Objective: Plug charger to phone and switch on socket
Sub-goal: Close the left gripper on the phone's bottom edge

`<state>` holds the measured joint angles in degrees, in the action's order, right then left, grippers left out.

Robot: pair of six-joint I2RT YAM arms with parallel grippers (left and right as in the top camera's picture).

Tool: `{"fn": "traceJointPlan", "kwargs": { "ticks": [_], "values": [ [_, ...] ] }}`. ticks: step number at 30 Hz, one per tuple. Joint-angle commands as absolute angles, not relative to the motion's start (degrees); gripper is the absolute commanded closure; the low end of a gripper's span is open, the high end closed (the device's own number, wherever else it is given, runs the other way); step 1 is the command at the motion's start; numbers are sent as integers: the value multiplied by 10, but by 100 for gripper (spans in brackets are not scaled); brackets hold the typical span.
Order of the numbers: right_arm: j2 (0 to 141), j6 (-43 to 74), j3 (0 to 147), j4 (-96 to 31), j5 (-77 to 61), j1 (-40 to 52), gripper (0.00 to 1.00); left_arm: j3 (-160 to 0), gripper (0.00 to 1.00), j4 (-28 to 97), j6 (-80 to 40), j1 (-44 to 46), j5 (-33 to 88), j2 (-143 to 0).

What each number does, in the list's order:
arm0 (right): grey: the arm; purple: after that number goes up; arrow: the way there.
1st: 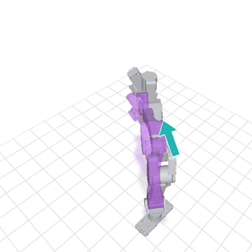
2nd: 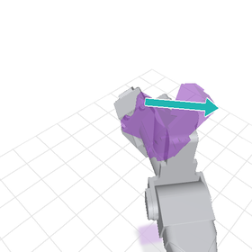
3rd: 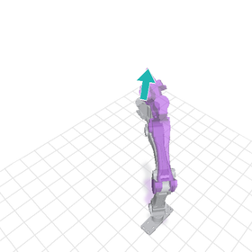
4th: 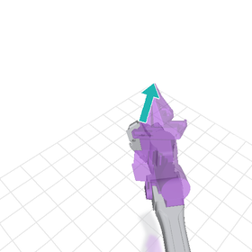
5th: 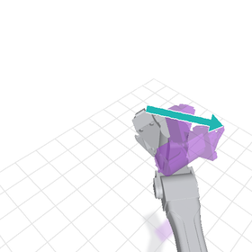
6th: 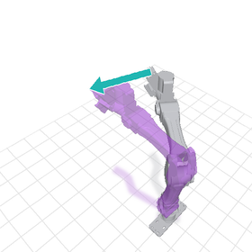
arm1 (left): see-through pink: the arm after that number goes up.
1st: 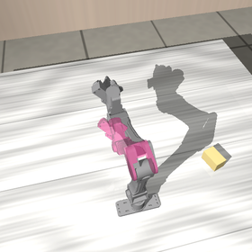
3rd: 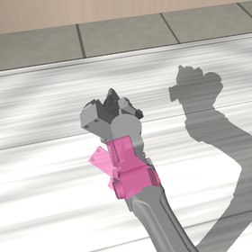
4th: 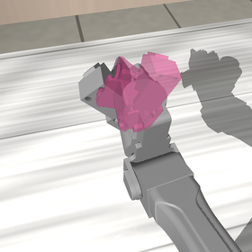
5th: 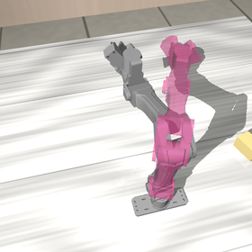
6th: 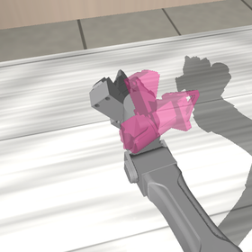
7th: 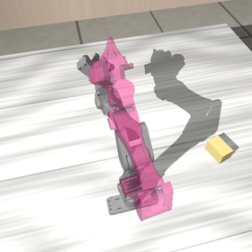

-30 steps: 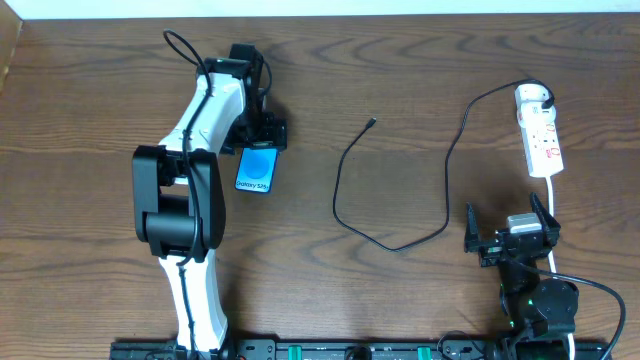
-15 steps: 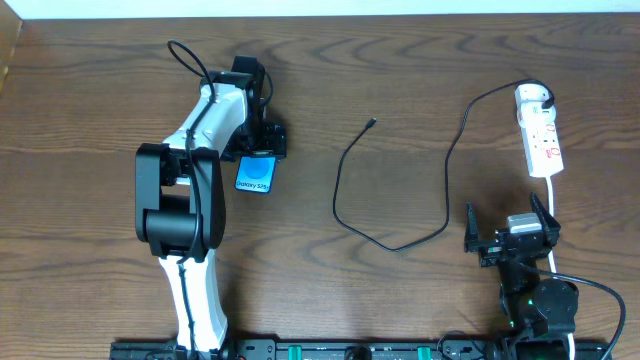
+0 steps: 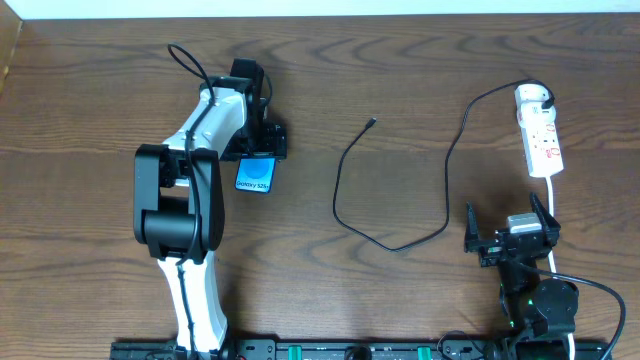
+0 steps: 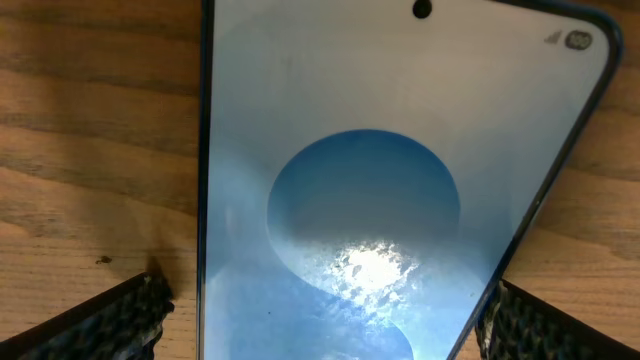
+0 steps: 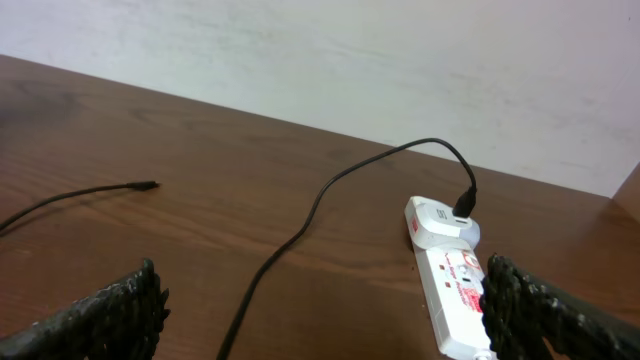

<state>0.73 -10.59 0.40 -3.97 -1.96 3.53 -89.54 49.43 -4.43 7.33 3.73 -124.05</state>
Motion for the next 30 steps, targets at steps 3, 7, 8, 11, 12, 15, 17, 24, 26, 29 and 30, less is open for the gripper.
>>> {"fn": "traceJointPlan", "kwargs": {
  "ticks": [3, 7, 8, 11, 12, 15, 17, 24, 26, 29, 30],
  "values": [
    [5, -99, 3, -41, -25, 40, 1, -860, 1, 494, -30, 75, 28, -1253],
    [5, -99, 3, -41, -25, 40, 1, -860, 7, 495, -30, 75, 30, -1253],
    [5, -99, 3, -41, -25, 40, 1, -860, 9, 496, -31, 75, 30, -1253],
    [5, -99, 3, -41, -25, 40, 1, -860, 12, 495, -30, 75, 29, -1253],
    [5, -99, 3, -41, -25, 40, 1, -860, 11, 496, -26, 75, 30, -1253],
    [5, -99, 3, -41, -25, 40, 1, -860, 12, 496, -15, 75, 29, -1253],
    [5, -99, 3, -41, -25, 40, 1, -860, 12, 496, -15, 75, 29, -1253],
    [5, -99, 3, -41, -25, 40, 1, -860, 13, 493, 20, 75, 30, -1253],
    [5, -99, 3, -41, -25, 40, 1, -860, 13, 490, 35, 75, 30, -1253],
    [5, -99, 3, -41, -25, 40, 1, -860, 11, 485, 41, 74, 30, -1253],
    [5, -99, 3, -41, -25, 40, 1, -860, 7, 481, 41, 74, 30, -1253]
  ]
}}
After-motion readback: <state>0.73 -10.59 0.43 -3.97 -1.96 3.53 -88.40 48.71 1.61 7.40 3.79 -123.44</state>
